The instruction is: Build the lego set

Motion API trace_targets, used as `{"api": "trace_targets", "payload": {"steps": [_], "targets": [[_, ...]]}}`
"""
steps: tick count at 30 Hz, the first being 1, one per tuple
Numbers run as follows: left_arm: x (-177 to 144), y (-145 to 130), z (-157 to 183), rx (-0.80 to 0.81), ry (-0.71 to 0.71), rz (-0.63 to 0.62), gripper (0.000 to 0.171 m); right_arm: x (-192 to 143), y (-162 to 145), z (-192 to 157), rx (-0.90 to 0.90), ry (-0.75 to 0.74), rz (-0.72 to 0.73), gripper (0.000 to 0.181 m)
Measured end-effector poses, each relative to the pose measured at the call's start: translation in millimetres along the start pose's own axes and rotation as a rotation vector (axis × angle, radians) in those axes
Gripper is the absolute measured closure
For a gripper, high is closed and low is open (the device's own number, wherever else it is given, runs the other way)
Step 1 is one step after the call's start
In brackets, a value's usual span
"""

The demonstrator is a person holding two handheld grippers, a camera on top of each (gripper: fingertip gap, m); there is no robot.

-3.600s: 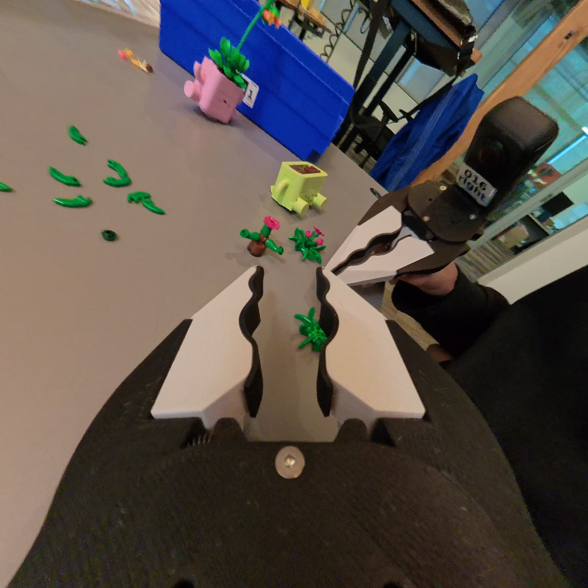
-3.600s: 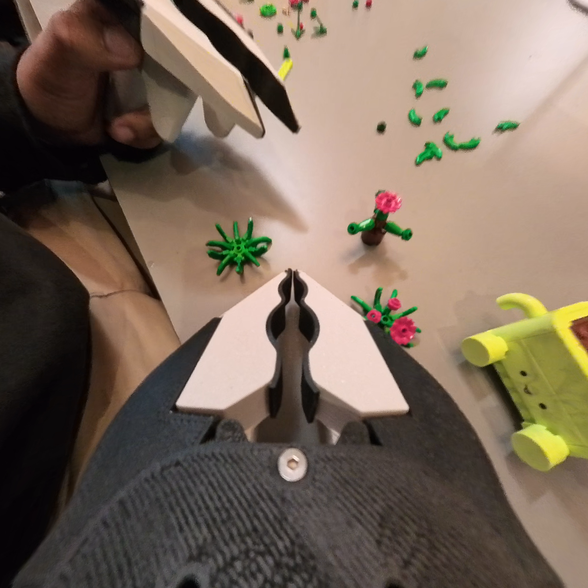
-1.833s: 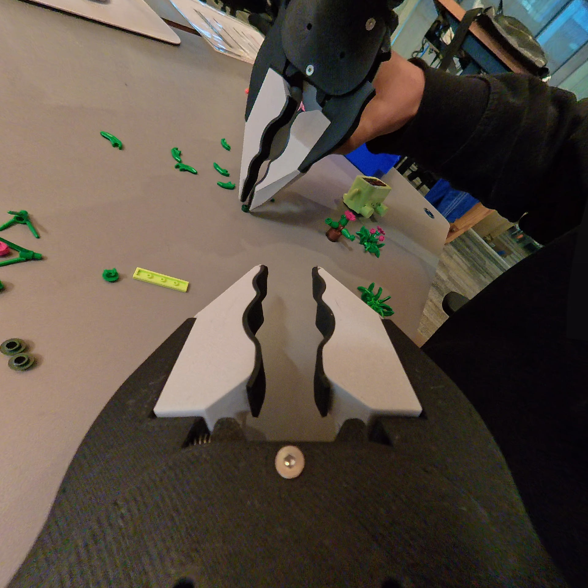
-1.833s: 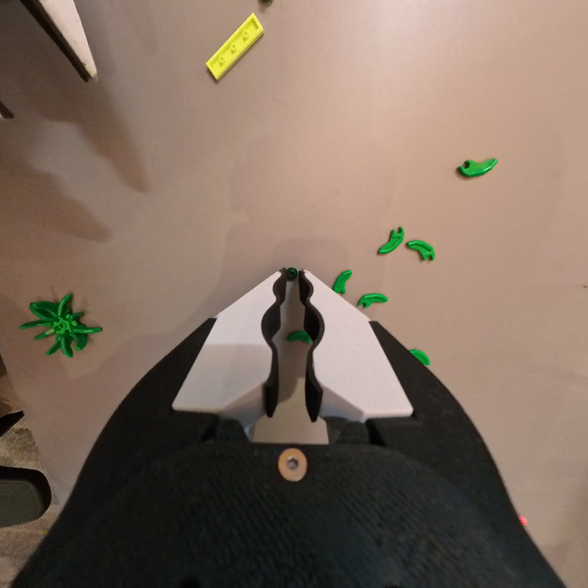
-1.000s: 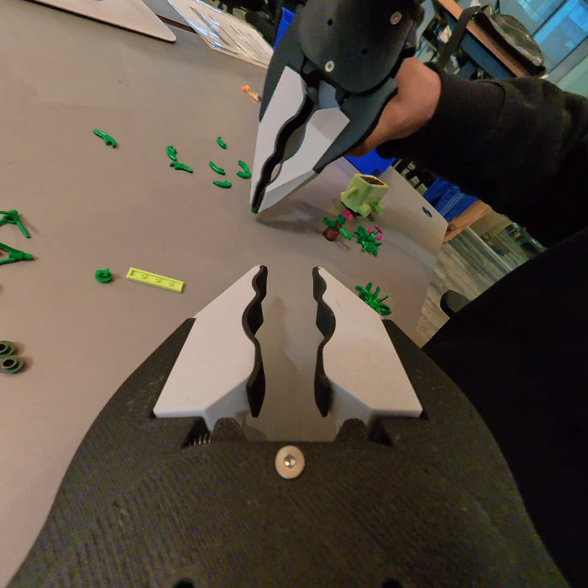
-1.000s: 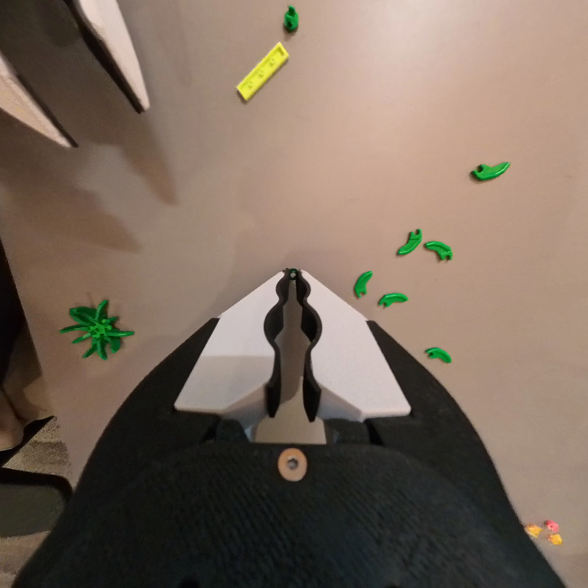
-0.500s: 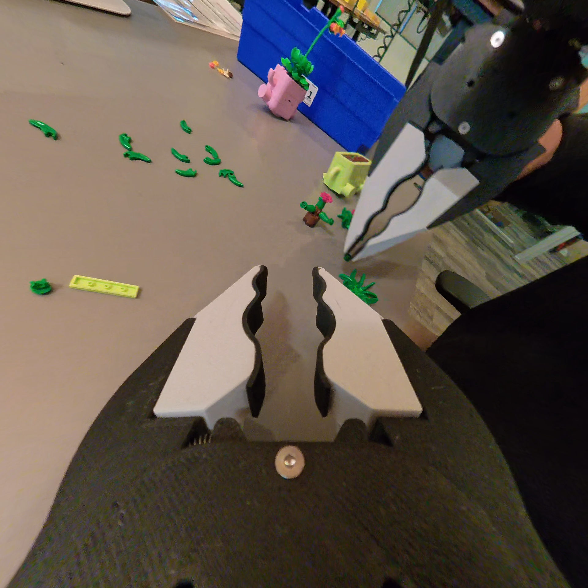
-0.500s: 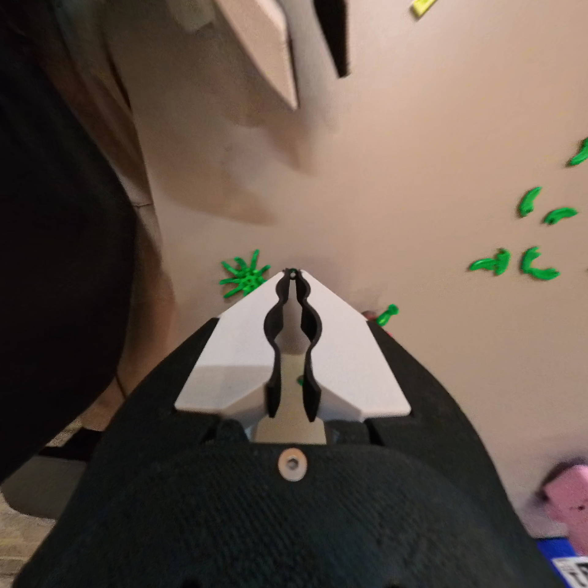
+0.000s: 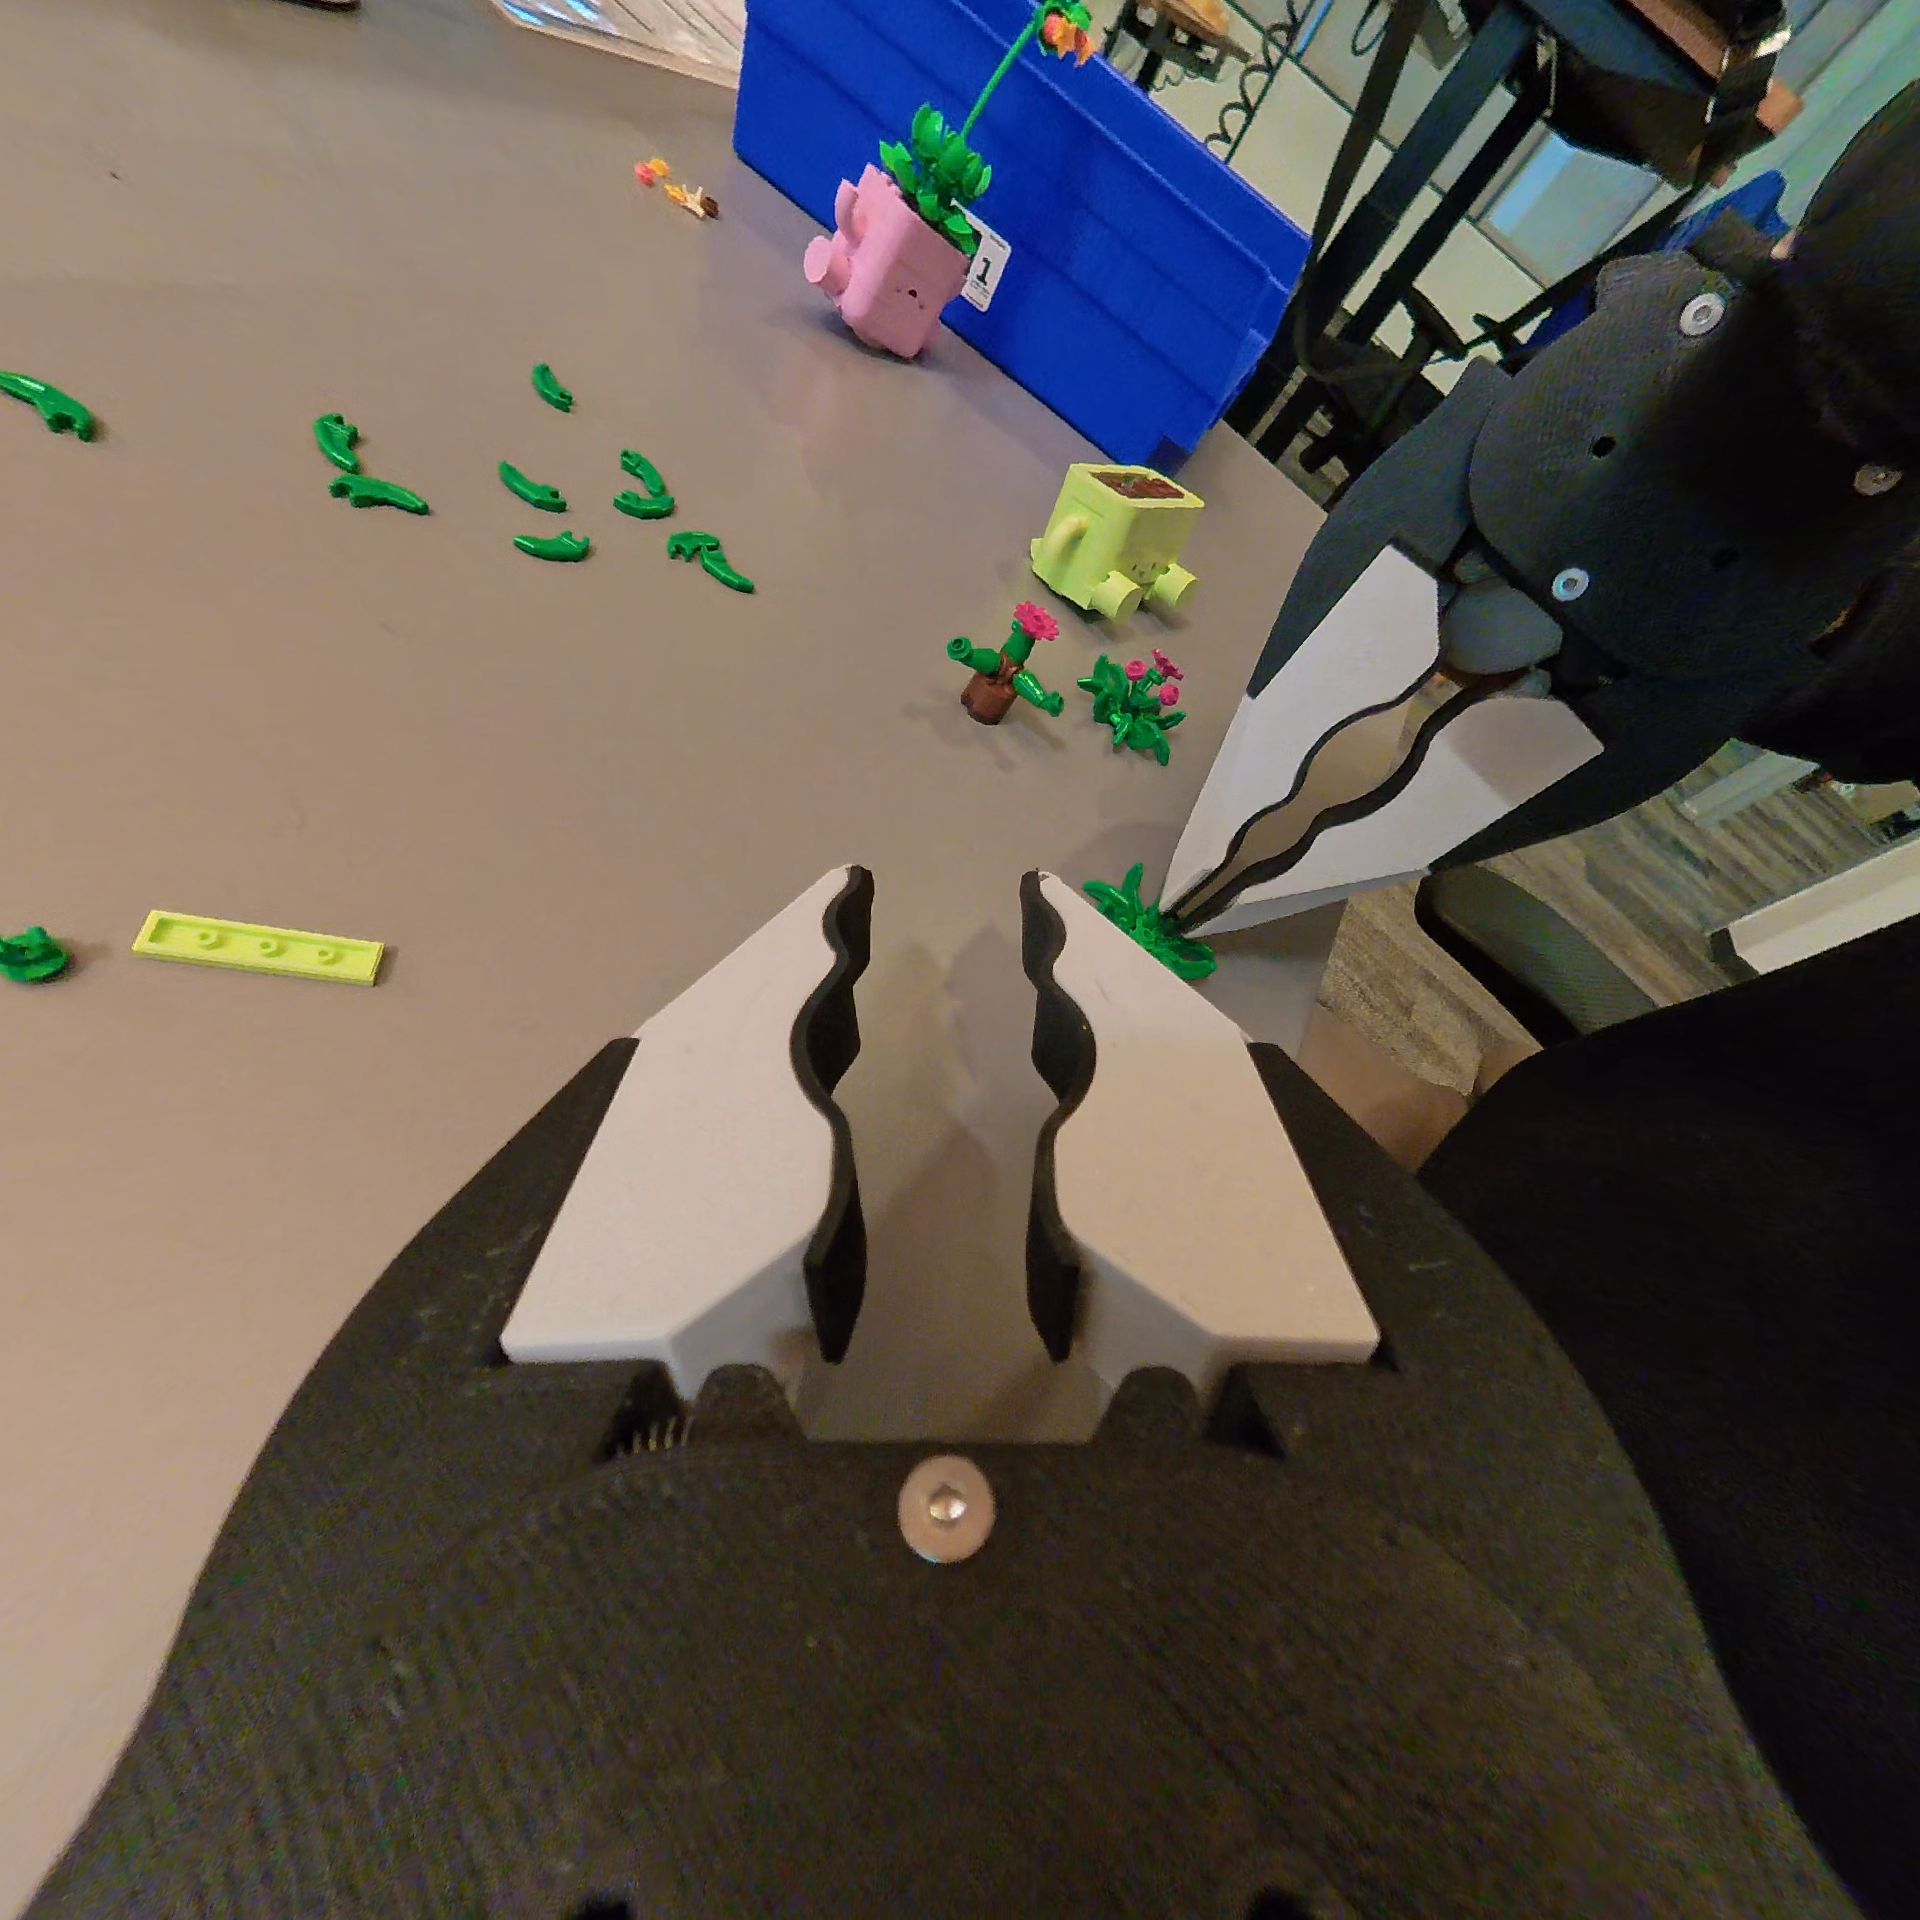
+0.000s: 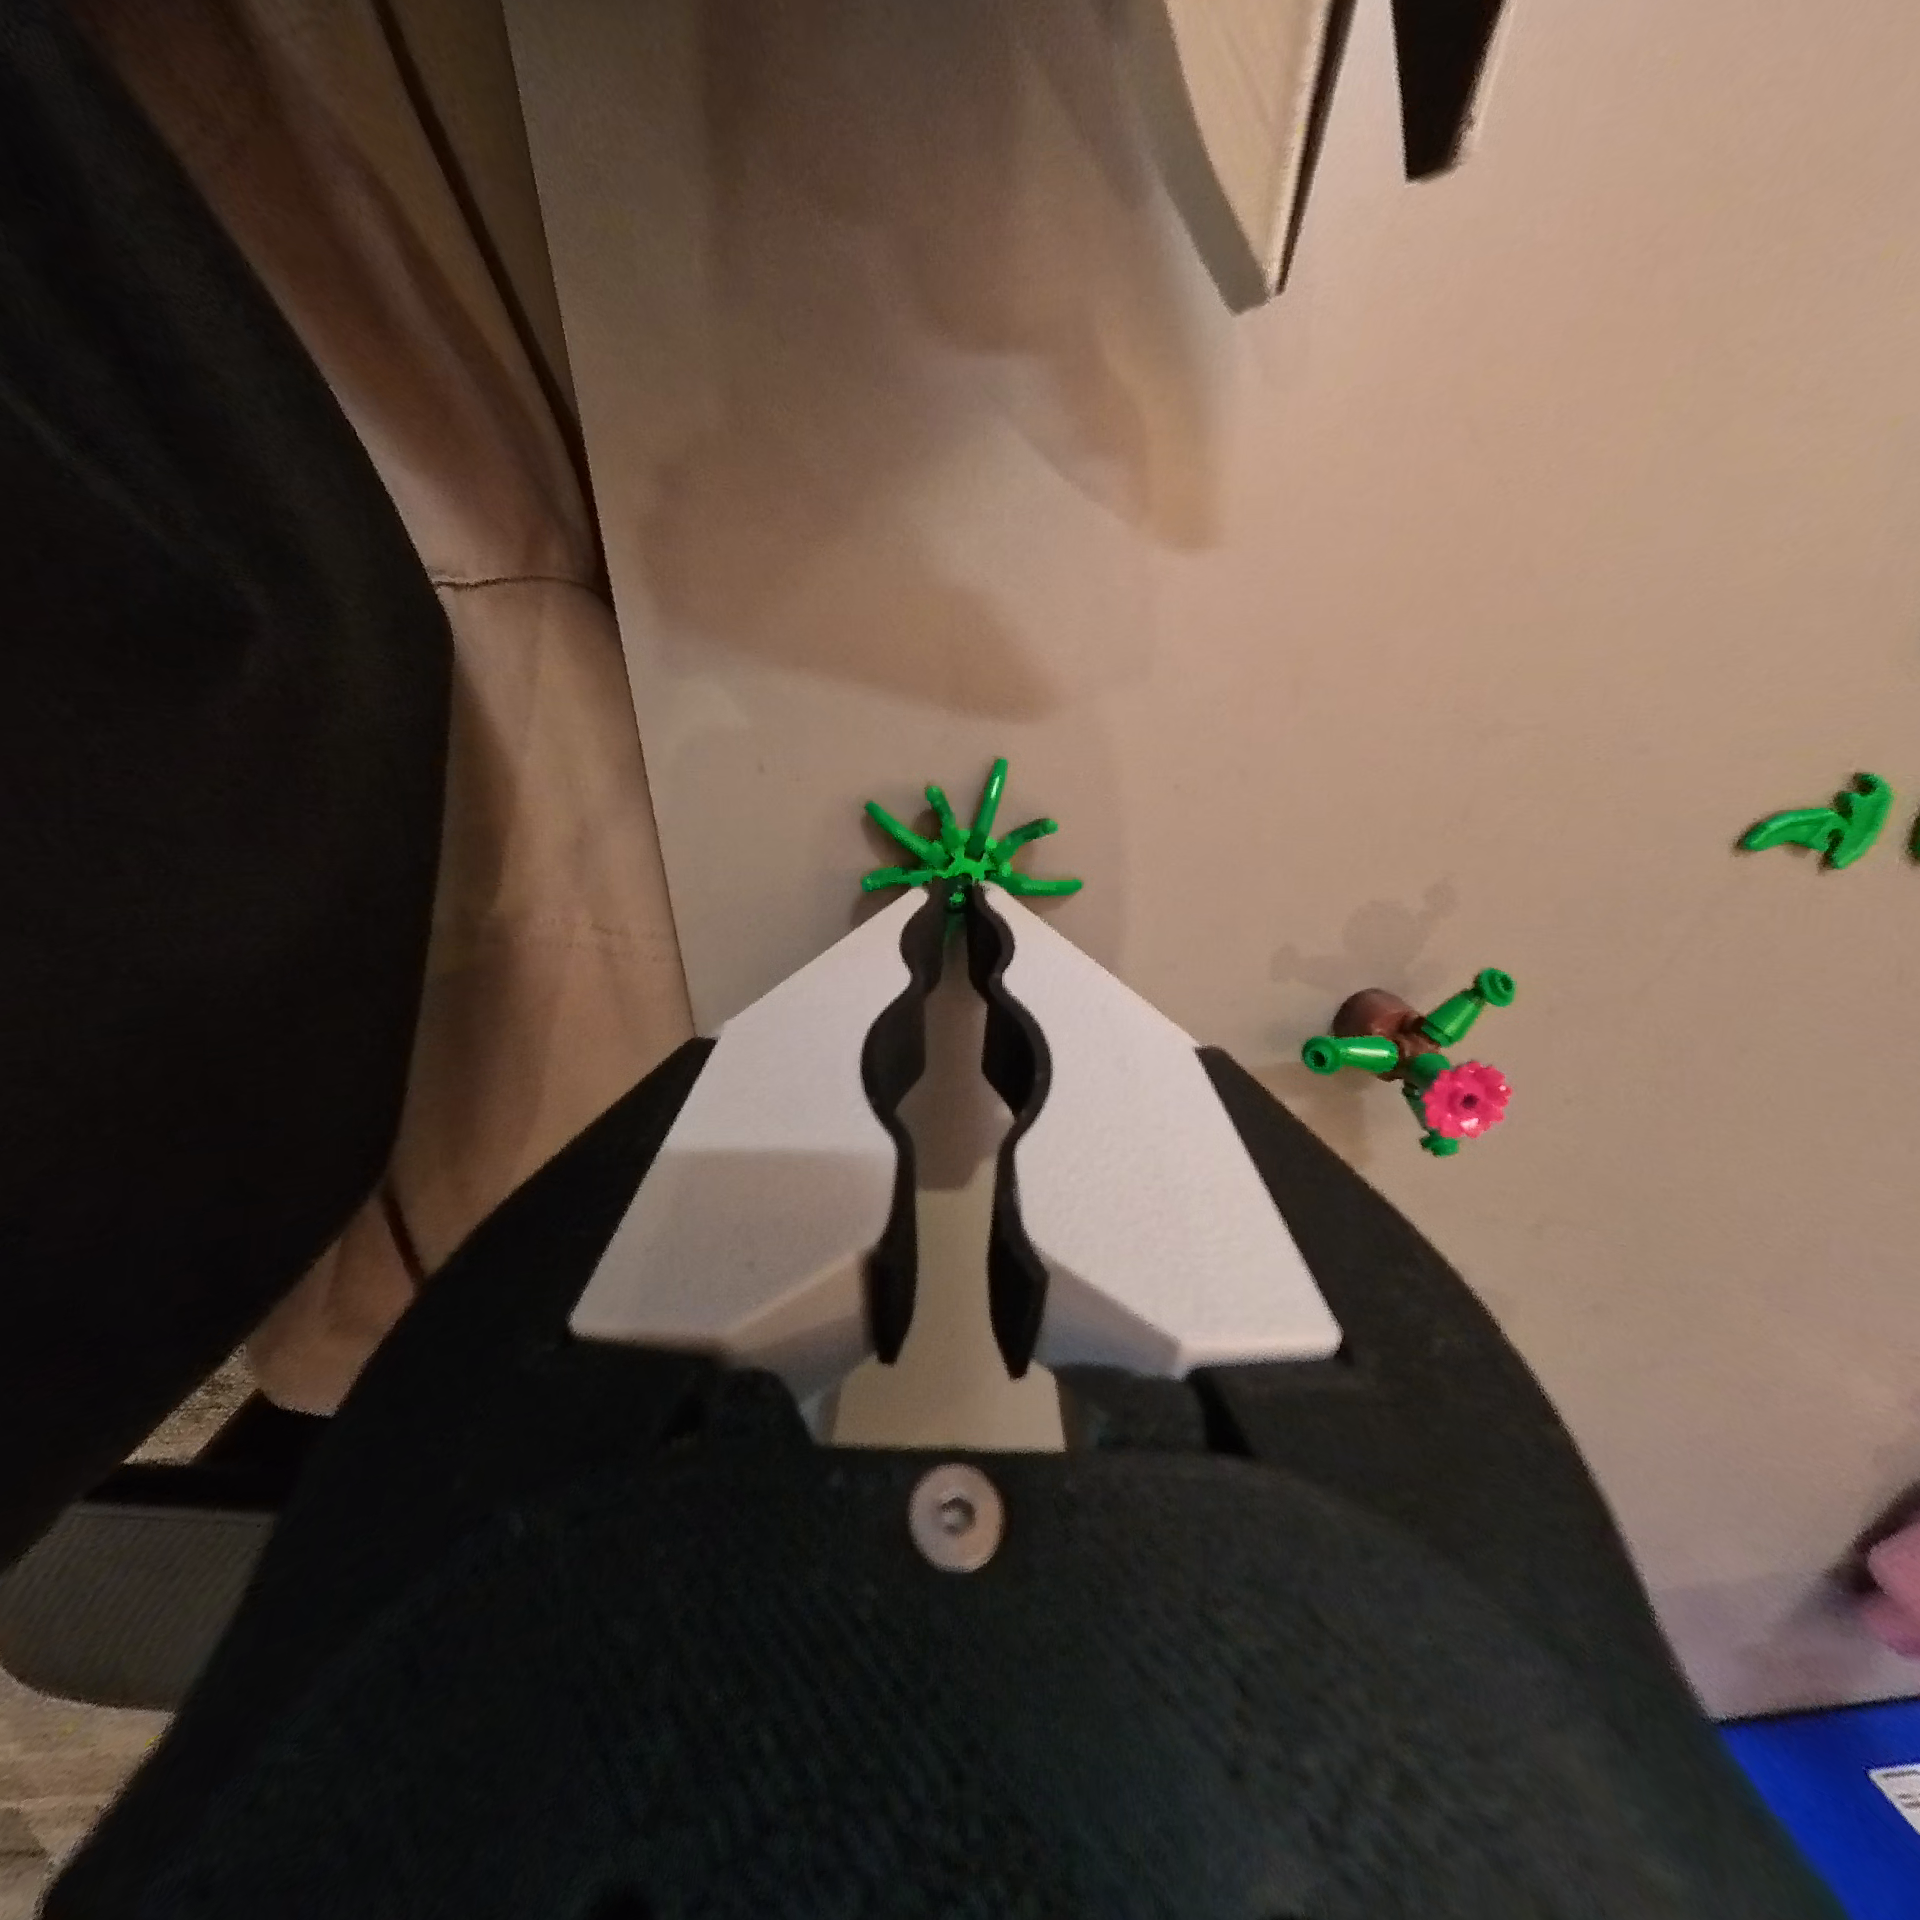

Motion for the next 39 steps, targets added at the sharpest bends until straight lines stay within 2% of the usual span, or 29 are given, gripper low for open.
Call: {"api": "trace_targets", "payload": {"steps": [22,39], "targets": [[0.0,-0.1,-0.1,-0.004,-0.005,0.0,0.144,8.4,6.0,0.8,-0.03,-0.005,-0.096,0.18],[0.0,-0.1,-0.2,-0.009,-0.006,0.0,0.143,17.0,22.2,13.7,0.119,0.078,-0.261,0.18]]}}
Point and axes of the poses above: each gripper's, where its closed fingertips meet, x out along the fingers, y out of its top, z = x × y across the jaws, the point moved 10 cm from there along -x, back along the fingers, and after that the axes turned 12 degrees about z, right-handed, at the moved point
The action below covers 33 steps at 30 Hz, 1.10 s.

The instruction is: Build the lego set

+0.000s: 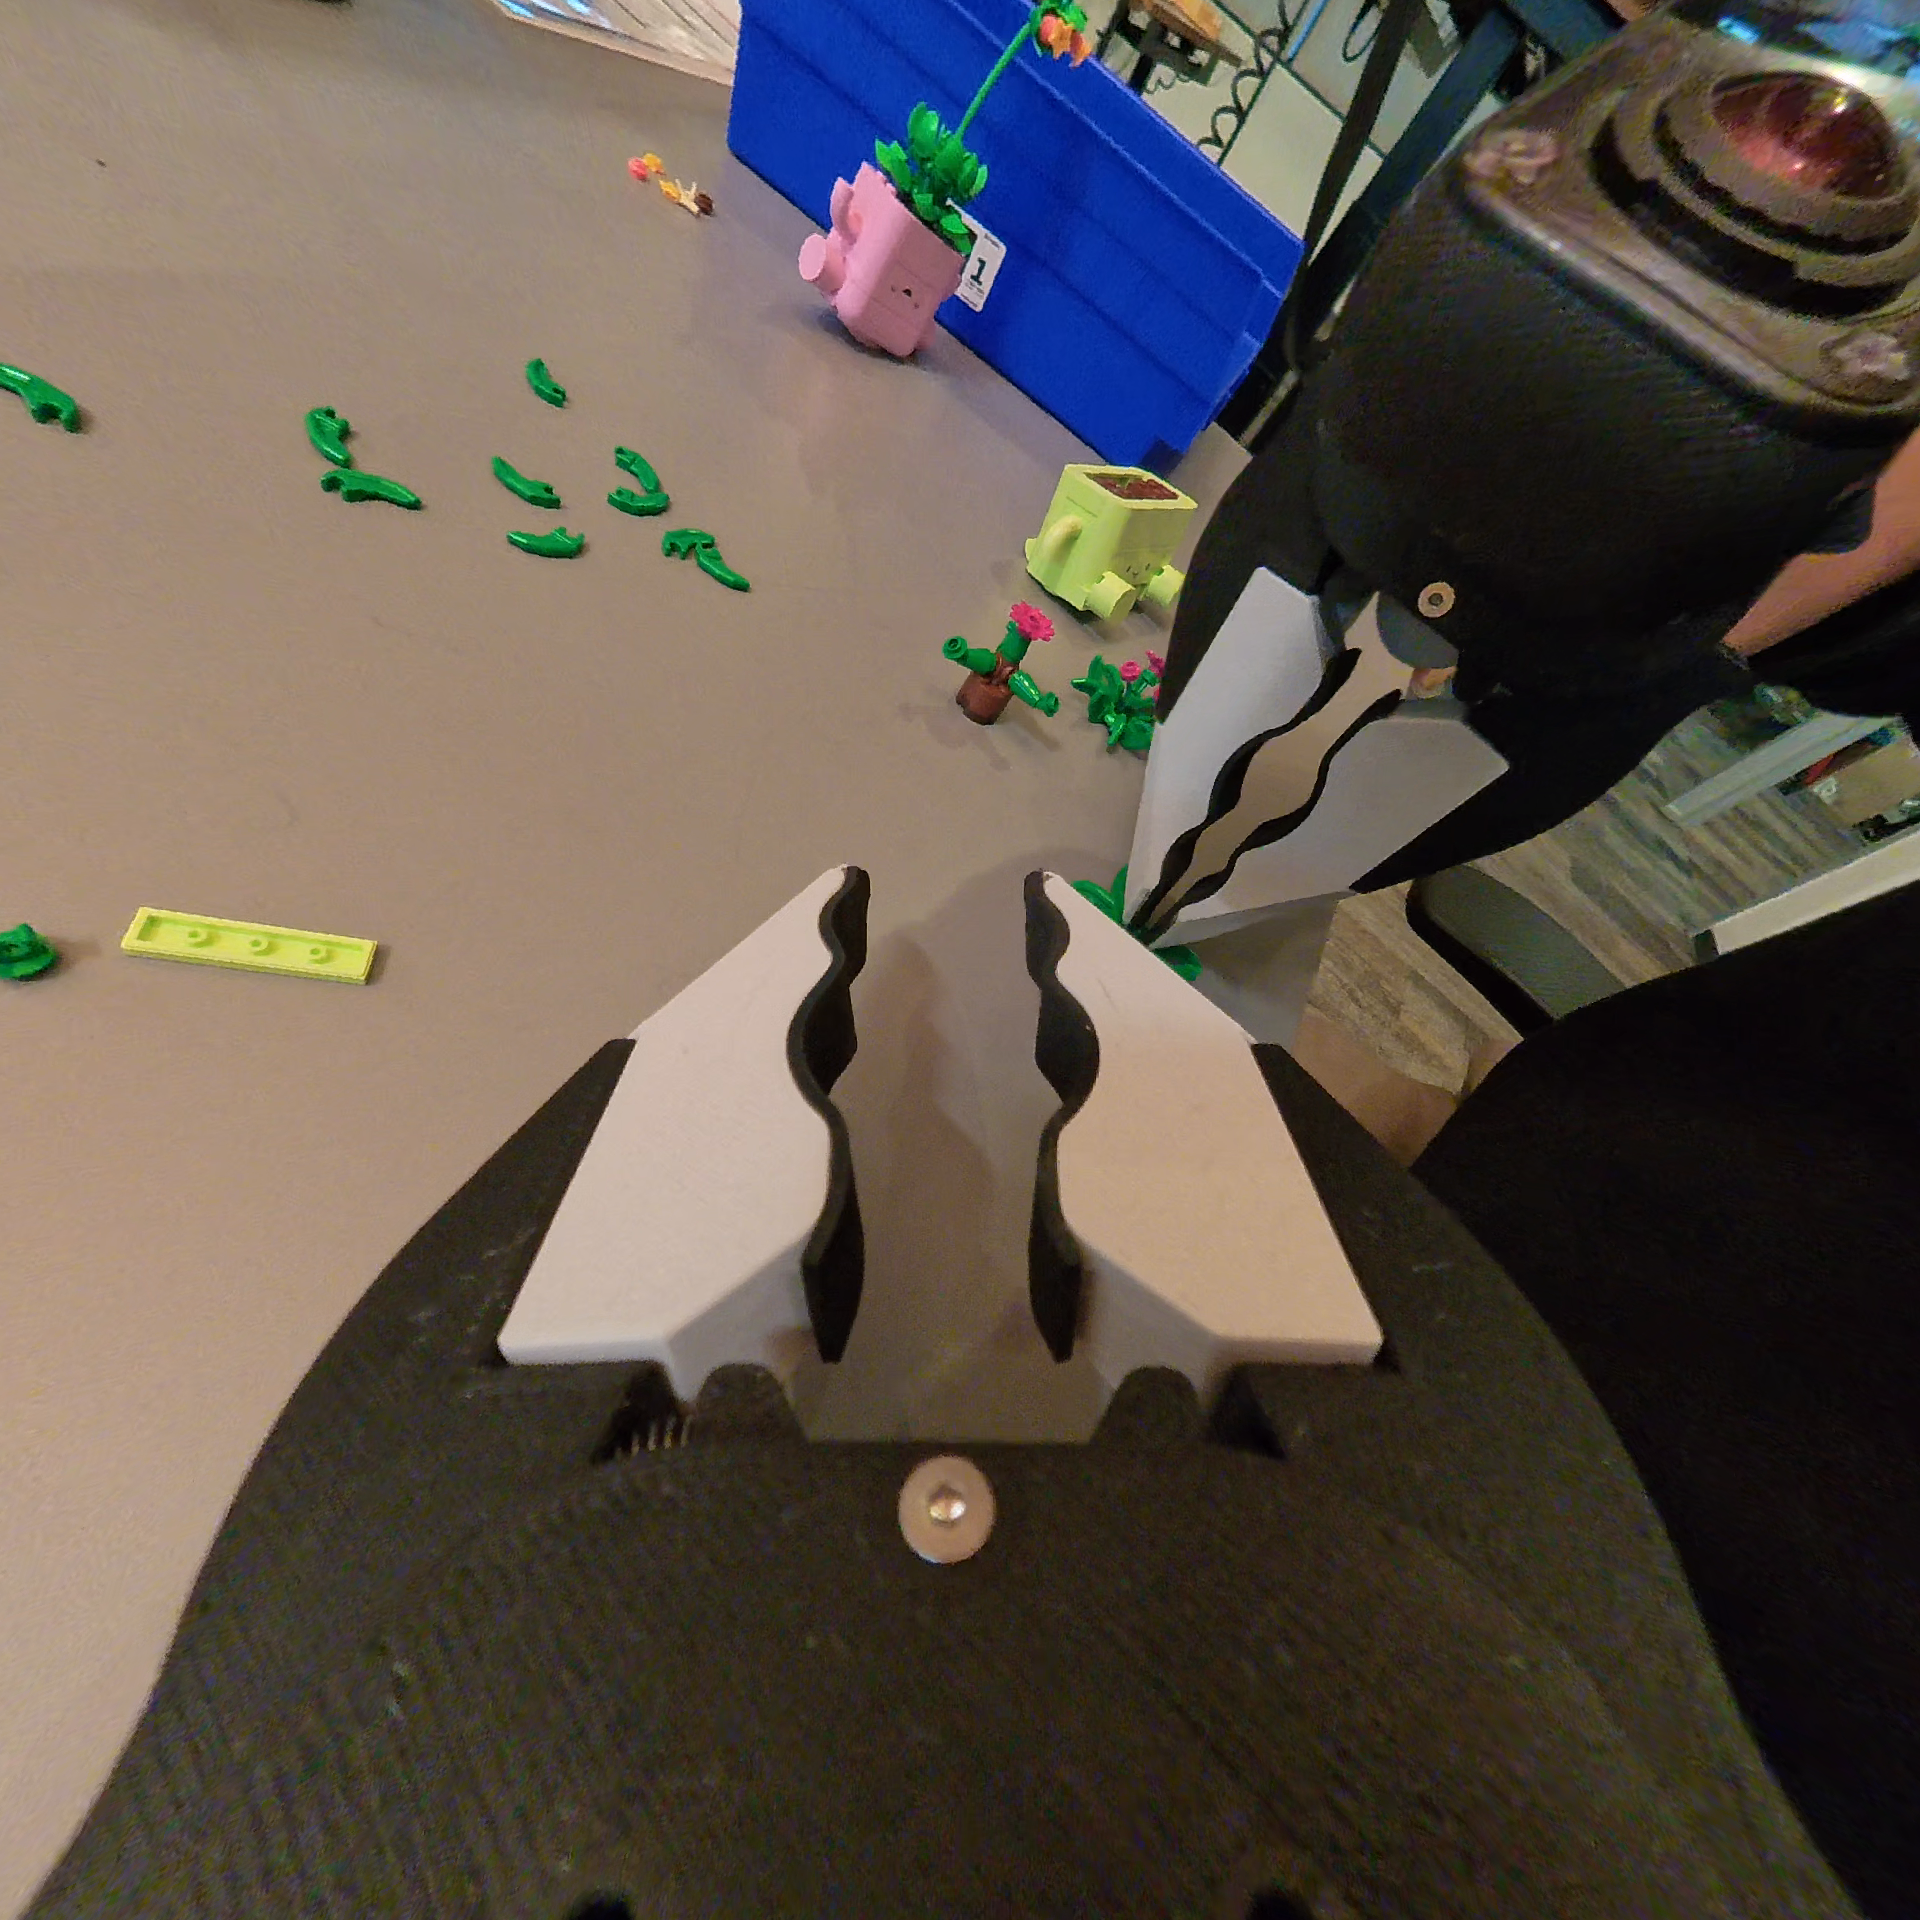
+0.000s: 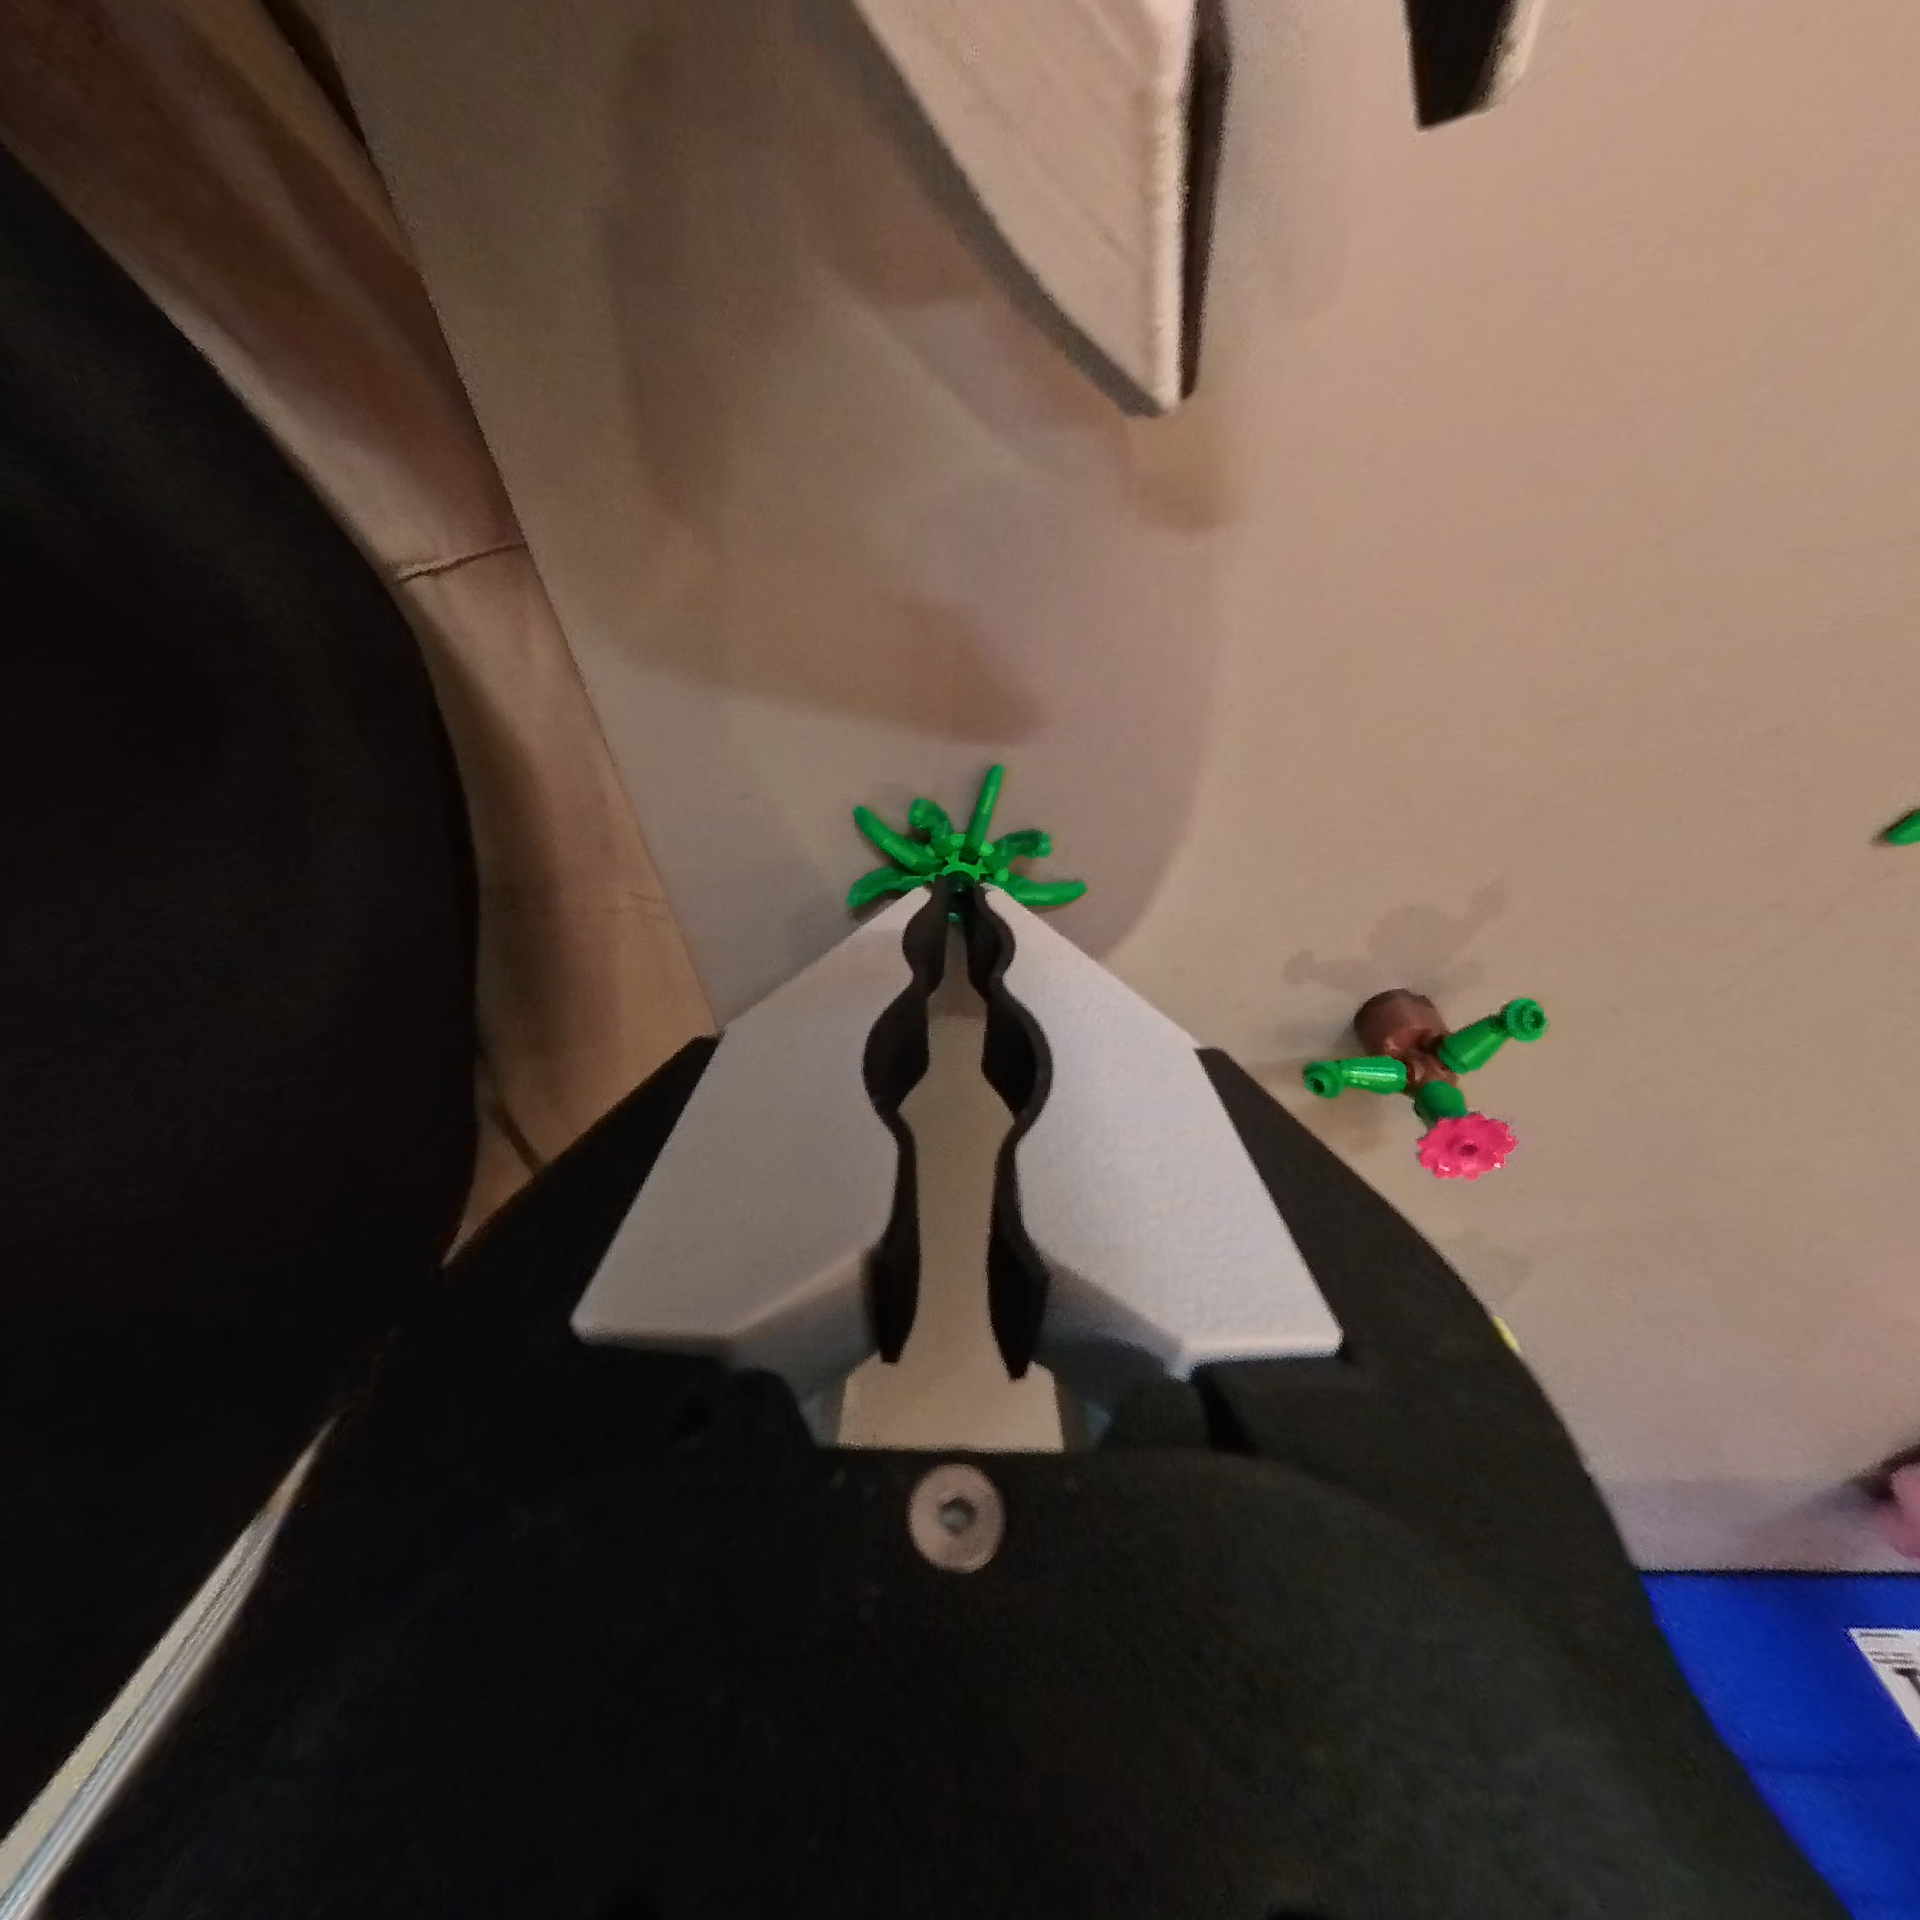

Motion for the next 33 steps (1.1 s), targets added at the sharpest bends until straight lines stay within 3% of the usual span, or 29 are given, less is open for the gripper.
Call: {"api": "trace_targets", "payload": {"steps": [7,18,22,28,33], "targets": [[-0.3,0.2,-0.3,-0.005,-0.003,0.003,0.142,2.5,5.1,-1.7,-0.023,-0.017,-0.045,0.18],[-0.2,0.0,0.1,0.0,0.0,0.0,0.142,-0.6,-6.9,-8.0,-0.052,-0.09,0.085,0.179],[0.7,-0.3,0.6,0.004,0.004,-0.007,0.142,-10.7,-14.2,-10.4,-0.026,-0.109,0.14,0.172],[2.8,-1.3,2.0,0.015,0.013,-0.019,0.142,-29.4,-31.6,-9.0,0.023,-0.169,0.328,0.174],[5.9,-2.7,5.6,0.055,0.032,-0.044,0.142,-38.8,-55.1,0.1,0.113,-0.306,0.61,0.174]]}}
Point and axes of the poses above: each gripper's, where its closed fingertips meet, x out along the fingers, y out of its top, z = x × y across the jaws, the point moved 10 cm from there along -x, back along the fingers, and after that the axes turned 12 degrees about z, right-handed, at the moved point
